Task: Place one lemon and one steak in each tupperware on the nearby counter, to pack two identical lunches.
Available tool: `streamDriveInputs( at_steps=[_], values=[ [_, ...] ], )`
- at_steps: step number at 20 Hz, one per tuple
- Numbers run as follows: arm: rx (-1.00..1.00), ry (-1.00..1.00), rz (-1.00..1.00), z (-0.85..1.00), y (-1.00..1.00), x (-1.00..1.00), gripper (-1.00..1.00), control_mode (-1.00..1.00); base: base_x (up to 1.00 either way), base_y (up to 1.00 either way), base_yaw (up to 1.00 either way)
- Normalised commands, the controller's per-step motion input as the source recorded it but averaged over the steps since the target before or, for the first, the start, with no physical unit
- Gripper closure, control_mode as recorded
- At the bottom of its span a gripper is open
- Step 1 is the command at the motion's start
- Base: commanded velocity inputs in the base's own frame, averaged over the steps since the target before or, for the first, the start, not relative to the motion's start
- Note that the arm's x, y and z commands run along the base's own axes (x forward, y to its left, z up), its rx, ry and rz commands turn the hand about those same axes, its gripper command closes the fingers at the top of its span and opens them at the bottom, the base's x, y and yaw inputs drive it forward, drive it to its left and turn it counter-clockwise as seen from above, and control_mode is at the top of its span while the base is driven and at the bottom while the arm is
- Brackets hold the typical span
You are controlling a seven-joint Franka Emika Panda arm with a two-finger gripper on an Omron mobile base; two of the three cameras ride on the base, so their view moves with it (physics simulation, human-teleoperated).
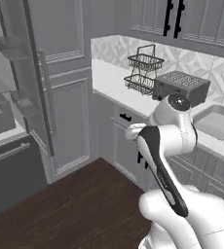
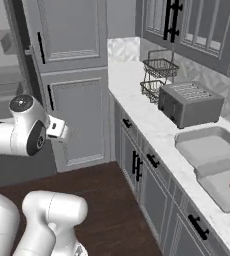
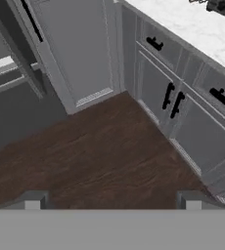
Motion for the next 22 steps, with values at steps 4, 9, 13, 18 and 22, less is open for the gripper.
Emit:
streamDriveInputs(
  at_steps=[4, 9, 13, 18, 22],
  values=[
    [0.0, 0.0, 0.0, 0.0, 0.0, 0.0, -1.0, 1.0, -0.76, 0.33, 0.76],
    [0.0, 0.0, 0.0, 0.0, 0.0, 0.0, -1.0, 1.0, -0.37, 0.72, 0.7],
    [0.0, 0.0, 0.0, 0.0, 0.0, 0.0, -1.0, 1.0, 0.72, 0.71, 0.37],
    [0.0, 0.0, 0.0, 0.0, 0.0, 0.0, -1.0, 1.0, 1.0, 0.07, 0.05],
    [0.0, 0.0, 0.0, 0.0, 0.0, 0.0, -1.0, 1.0, 1.0, -0.03, -0.05]
  ],
)
